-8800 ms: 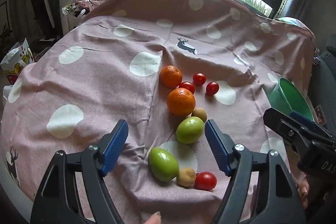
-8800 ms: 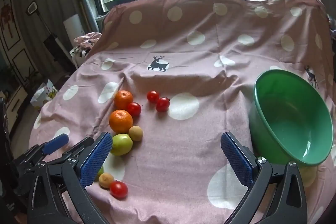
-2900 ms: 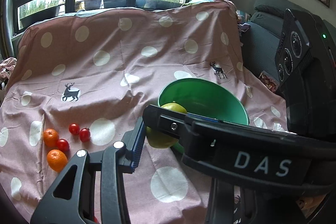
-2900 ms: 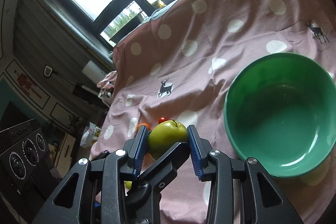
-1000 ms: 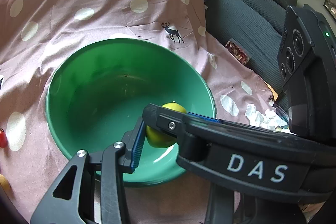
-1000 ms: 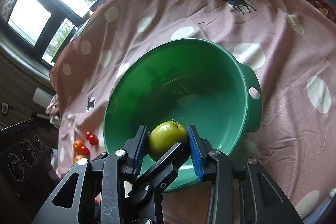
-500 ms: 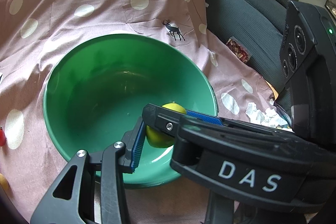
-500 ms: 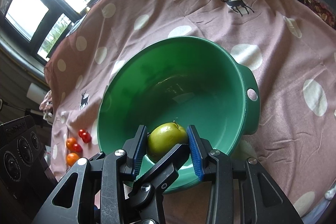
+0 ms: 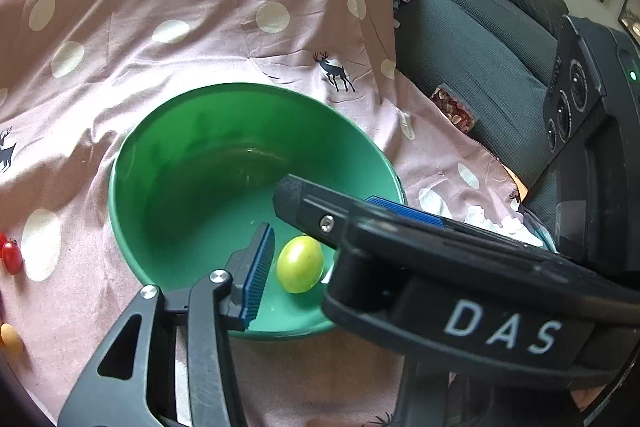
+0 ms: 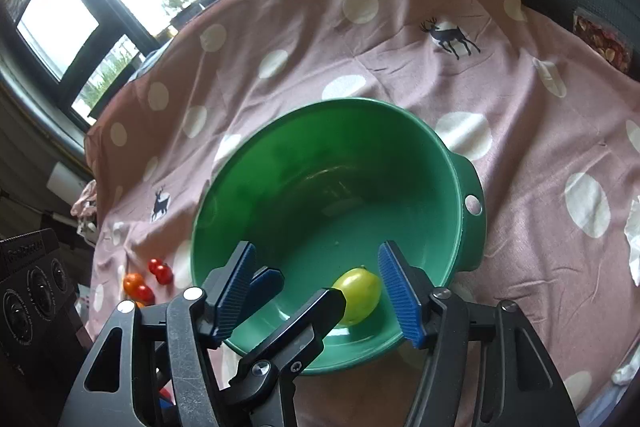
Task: Organize fruits
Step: 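Open the right gripper to drop the green apple into the bowl, then move the right gripper back to the lime-green oval fruit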
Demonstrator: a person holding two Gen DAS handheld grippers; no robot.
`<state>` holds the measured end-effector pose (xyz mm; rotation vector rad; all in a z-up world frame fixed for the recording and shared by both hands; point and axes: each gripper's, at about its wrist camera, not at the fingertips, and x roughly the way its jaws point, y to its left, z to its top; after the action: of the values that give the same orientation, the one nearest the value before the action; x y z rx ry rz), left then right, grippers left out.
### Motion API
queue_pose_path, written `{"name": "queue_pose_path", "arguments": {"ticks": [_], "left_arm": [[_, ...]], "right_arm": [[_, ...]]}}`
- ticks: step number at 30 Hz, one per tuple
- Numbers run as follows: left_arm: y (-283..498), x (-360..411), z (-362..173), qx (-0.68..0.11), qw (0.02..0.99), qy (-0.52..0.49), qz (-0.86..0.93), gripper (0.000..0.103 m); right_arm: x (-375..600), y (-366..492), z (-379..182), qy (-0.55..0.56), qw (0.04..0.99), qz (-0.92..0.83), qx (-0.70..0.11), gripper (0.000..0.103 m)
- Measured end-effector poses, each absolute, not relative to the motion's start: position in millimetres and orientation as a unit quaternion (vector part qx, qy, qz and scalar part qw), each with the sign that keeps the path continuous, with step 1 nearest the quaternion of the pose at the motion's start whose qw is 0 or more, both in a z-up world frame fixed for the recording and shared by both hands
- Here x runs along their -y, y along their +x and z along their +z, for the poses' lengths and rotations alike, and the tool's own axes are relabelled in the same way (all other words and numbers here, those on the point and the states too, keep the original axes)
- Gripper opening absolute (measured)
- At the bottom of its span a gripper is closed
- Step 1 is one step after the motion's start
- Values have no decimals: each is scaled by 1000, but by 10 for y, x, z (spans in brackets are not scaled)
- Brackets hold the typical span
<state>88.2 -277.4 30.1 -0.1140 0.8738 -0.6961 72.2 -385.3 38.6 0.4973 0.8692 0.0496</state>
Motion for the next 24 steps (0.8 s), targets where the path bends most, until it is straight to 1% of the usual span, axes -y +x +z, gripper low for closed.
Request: {"name": "queue_pose_path", "arguments": {"ticks": [2, 3, 5, 6, 9, 11, 18, 24], "left_arm": [[860, 2711, 353, -412, 848, -62, -328, 46], [842, 2670, 383, -410, 849, -65, -327, 49], [799, 2572, 448, -406, 853, -69, -320, 53], [775, 2513, 477, -403, 857, -71, -313, 53], [703, 2299, 539, -399, 868, -73, -285, 55], [643, 2113, 554, -395, 877, -75, -263, 56], [430, 1349, 547, -388, 907, -81, -143, 56], [255, 782, 428, -386, 918, -79, -52, 56]], "right_arm": [[3858, 713, 427, 243, 882, 23, -404, 73], [3859, 711, 447, 244, 885, 20, -397, 75], [3865, 702, 480, 243, 894, 4, -376, 90], [3869, 699, 499, 242, 900, -5, -362, 92], [3893, 696, 518, 248, 912, -25, -326, 93], [3899, 727, 493, 249, 915, -35, -317, 93], [3808, 913, 293, 217, 915, -81, -332, 93], [3695, 958, 267, 176, 927, -97, -318, 93]]}}
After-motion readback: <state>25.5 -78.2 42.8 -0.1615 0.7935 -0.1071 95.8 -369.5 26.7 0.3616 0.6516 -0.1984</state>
